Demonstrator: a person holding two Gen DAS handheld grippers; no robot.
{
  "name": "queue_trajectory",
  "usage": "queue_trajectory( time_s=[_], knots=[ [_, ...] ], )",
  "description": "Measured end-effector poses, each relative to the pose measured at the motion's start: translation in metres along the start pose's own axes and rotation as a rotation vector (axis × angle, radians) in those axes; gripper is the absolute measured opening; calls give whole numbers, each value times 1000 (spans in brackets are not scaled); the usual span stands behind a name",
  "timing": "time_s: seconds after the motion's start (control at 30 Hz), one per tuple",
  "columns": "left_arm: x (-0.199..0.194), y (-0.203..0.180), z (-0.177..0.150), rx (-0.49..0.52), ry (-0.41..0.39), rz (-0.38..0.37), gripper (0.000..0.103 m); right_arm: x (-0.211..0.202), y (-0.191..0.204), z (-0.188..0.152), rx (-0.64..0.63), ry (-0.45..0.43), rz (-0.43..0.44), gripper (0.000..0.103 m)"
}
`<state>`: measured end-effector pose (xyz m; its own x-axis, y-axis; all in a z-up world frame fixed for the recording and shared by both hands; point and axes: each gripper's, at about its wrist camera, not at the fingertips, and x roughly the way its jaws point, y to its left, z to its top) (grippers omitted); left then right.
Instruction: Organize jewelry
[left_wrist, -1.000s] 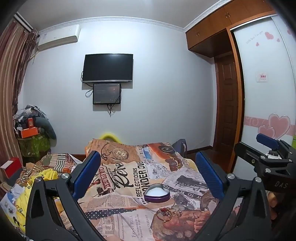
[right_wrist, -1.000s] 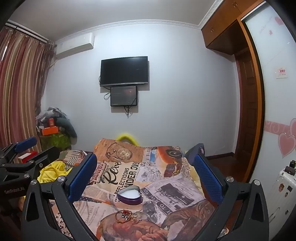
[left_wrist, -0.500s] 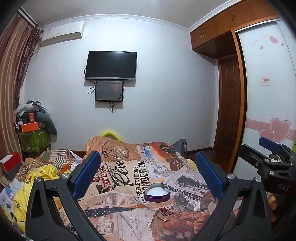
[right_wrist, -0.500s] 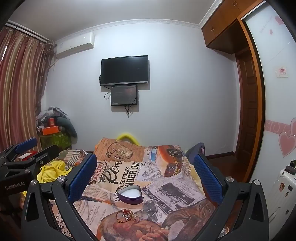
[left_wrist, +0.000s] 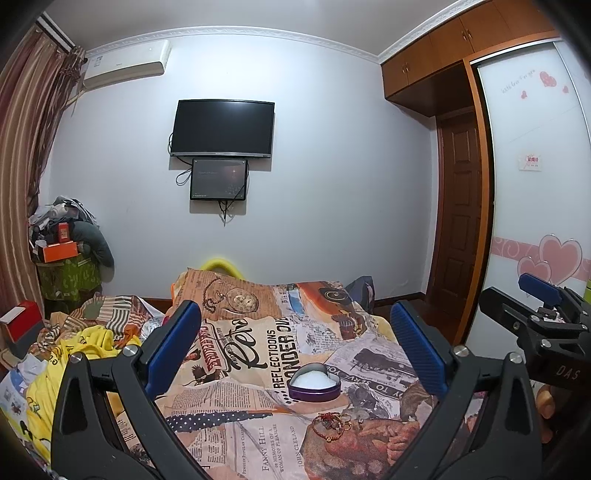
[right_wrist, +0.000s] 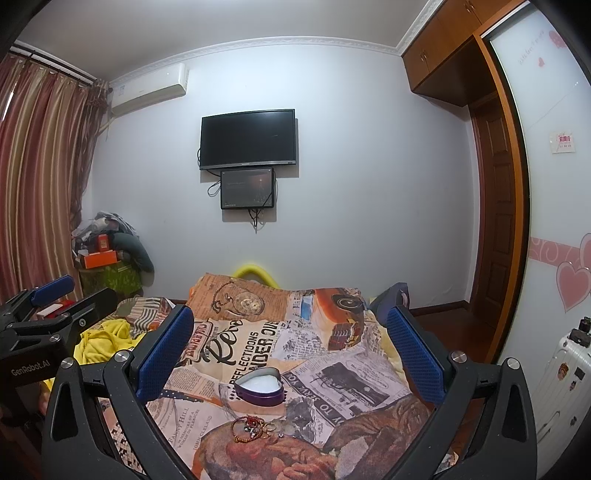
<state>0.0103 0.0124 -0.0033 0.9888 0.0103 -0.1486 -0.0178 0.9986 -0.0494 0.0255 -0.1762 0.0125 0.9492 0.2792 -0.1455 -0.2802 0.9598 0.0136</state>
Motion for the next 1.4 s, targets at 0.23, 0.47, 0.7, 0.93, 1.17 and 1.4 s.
queue_trajectory(
  time_s=[0.23, 0.47, 0.7, 0.93, 1.17, 1.4],
  knots=[
    [0, 0, -2, 1, -1, 2, 103, 0, 0, 0, 2, 1, -1, 103],
    [-1, 3, -3, -5, 0, -1, 103, 6, -3, -2, 5, 7, 2, 103],
    [0, 4, -3, -6, 2, -1, 103, 6, -3, -3, 6, 8, 1, 103],
    [0, 4, -3, -6, 3, 0, 103, 6, -3, -2, 5, 9, 2, 103],
    [0, 5, -4, -6, 4, -1, 103, 7, -4, -2, 8, 11, 2, 103],
    [1, 4, -6, -5, 11, 0, 103, 11, -5, -10, 11, 20, 2, 103]
  ],
)
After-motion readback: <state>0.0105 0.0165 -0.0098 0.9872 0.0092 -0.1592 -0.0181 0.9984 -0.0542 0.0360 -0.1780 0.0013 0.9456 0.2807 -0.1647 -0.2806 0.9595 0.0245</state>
